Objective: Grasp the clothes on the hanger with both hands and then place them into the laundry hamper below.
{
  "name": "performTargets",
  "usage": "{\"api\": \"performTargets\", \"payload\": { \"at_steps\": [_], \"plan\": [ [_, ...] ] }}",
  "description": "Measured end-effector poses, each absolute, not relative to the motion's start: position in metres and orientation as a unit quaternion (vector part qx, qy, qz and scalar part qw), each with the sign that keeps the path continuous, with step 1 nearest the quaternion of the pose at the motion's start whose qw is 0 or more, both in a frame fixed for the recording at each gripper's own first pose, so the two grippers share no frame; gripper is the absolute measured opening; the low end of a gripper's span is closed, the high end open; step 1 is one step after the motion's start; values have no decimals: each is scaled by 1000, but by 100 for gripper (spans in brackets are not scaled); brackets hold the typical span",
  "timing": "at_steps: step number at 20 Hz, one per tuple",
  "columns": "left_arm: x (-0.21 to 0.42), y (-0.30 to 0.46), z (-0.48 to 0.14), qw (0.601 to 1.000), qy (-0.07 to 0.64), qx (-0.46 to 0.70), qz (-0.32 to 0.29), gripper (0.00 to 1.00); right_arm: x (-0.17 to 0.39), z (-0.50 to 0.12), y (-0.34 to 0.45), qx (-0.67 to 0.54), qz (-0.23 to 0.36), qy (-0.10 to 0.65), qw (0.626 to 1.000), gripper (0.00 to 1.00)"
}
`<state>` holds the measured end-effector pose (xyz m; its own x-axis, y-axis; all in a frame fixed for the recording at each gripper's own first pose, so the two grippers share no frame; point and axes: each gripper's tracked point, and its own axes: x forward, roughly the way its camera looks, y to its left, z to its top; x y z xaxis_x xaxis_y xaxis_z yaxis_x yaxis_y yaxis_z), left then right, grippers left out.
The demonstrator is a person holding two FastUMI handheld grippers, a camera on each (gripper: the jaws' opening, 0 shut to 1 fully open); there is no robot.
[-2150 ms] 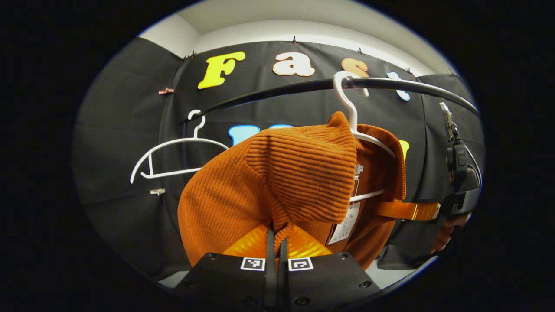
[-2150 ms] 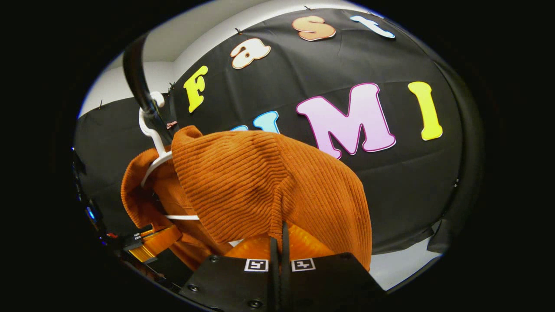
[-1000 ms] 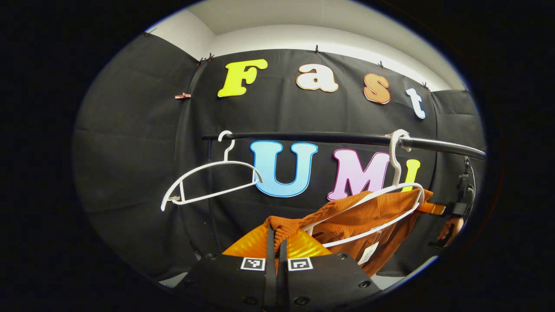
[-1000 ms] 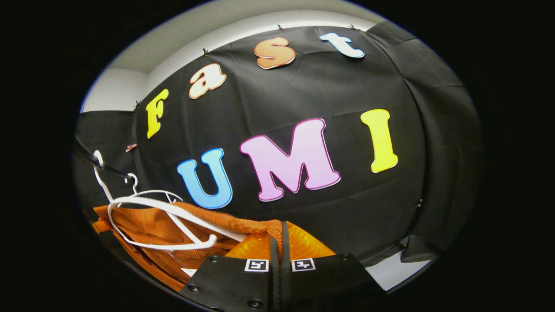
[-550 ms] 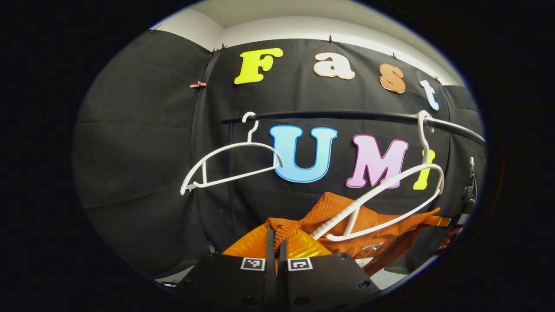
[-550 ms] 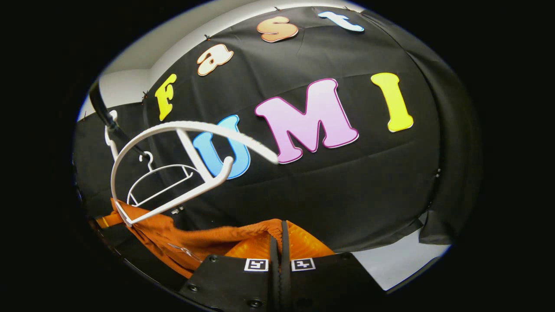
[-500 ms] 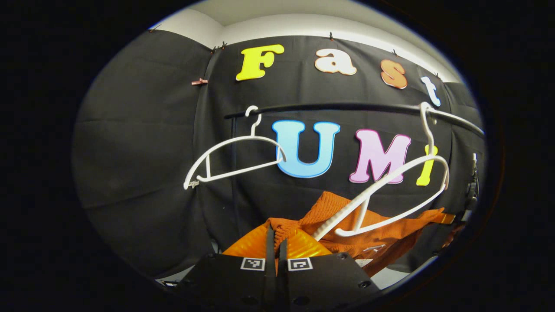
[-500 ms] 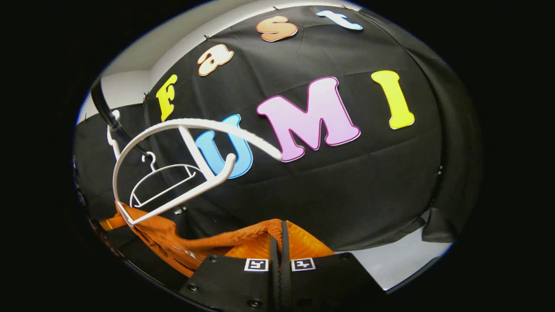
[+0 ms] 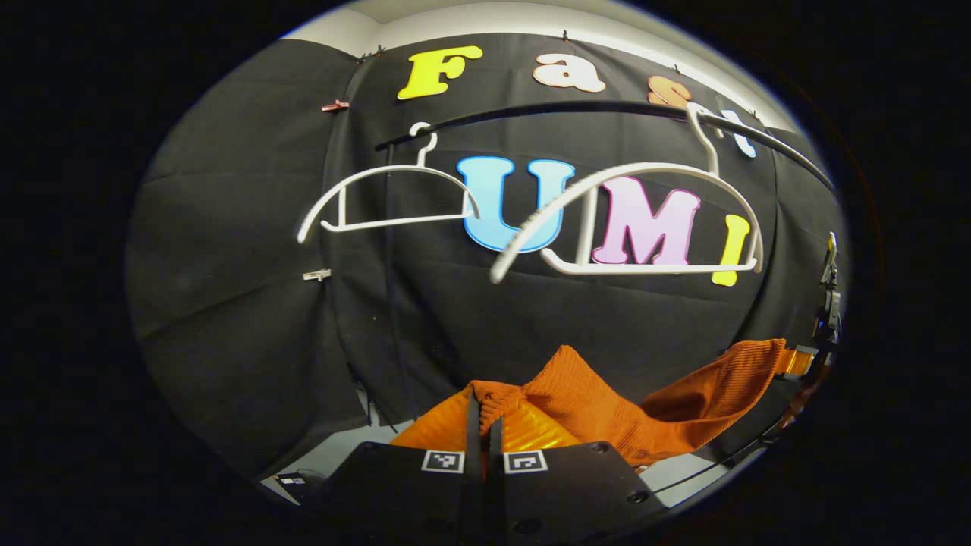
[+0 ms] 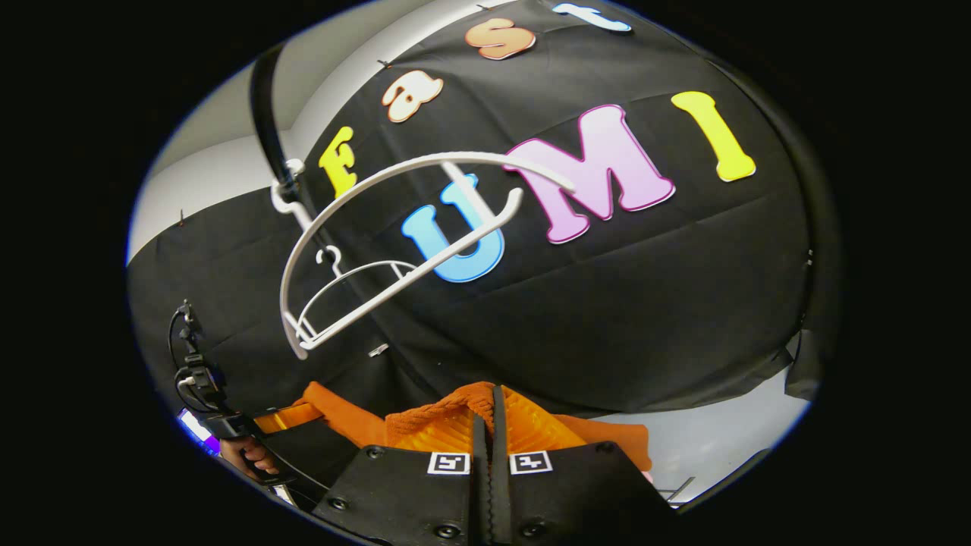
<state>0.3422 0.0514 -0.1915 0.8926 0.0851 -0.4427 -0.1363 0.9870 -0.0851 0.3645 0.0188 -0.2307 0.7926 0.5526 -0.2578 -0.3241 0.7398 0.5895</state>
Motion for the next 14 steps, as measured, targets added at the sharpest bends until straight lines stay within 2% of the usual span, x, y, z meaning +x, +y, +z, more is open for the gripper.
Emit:
{"api": "performTargets", "payload": {
  "at_steps": [4, 10, 12, 14],
  "plan": [
    [343, 3, -176, 975, 214, -62, 4, 5, 346, -206, 50, 266, 289, 203, 897, 5],
    [348, -44, -128, 980, 169, -91, -59, 5, 325, -155, 64, 262, 324, 164, 894, 4],
    [352, -55, -126, 978, 163, -102, -79, 5, 326, -158, 66, 269, 325, 162, 892, 8],
    [354, -63, -143, 974, 176, -105, -94, 5, 322, -172, 68, 268, 320, 176, 892, 5]
  ]
}}
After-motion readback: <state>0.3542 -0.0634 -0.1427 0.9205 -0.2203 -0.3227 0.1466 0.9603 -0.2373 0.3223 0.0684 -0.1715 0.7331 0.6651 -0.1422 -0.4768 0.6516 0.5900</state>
